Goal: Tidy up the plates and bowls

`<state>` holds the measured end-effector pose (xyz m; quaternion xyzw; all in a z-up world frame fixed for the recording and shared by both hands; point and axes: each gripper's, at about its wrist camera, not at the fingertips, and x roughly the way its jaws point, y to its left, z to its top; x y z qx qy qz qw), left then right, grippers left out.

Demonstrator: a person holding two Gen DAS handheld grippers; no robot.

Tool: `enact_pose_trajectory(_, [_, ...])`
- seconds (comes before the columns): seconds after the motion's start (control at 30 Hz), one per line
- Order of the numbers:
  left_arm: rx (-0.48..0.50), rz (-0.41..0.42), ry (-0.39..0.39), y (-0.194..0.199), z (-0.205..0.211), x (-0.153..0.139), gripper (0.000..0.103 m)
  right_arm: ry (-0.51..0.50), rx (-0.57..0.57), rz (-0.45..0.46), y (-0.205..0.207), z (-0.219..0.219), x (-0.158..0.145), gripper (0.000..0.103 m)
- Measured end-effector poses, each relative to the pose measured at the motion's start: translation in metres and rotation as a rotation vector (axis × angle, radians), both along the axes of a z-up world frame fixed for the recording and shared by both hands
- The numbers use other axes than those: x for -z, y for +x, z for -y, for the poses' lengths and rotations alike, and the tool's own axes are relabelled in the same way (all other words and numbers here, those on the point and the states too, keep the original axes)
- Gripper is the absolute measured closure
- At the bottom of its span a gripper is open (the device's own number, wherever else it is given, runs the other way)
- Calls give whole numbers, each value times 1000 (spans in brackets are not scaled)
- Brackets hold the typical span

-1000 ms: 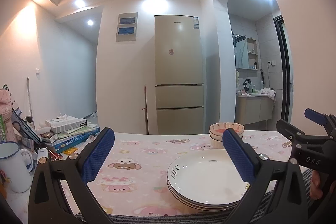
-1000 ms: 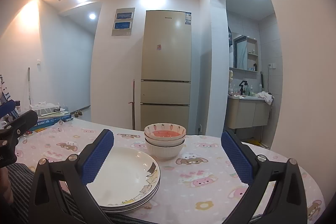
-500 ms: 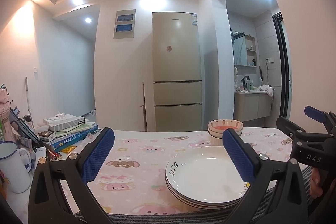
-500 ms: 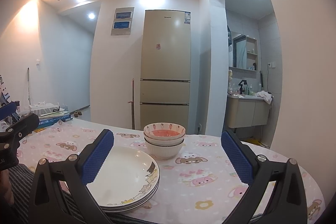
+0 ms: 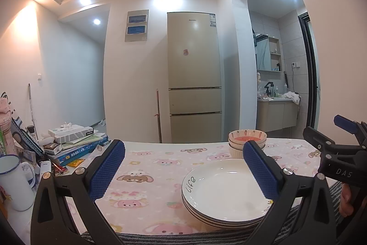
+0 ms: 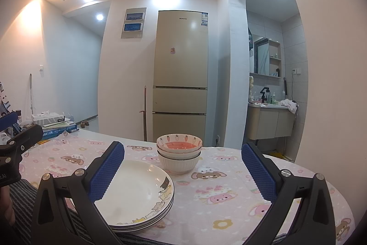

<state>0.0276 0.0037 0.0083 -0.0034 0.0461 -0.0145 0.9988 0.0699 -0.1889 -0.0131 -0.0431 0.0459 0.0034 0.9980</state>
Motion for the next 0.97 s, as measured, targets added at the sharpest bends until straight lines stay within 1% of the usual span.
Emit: enact_pose_trajectory(0.97, [-9,-1,0,1,-8,3,0,-1,0,0,0,0,0,0])
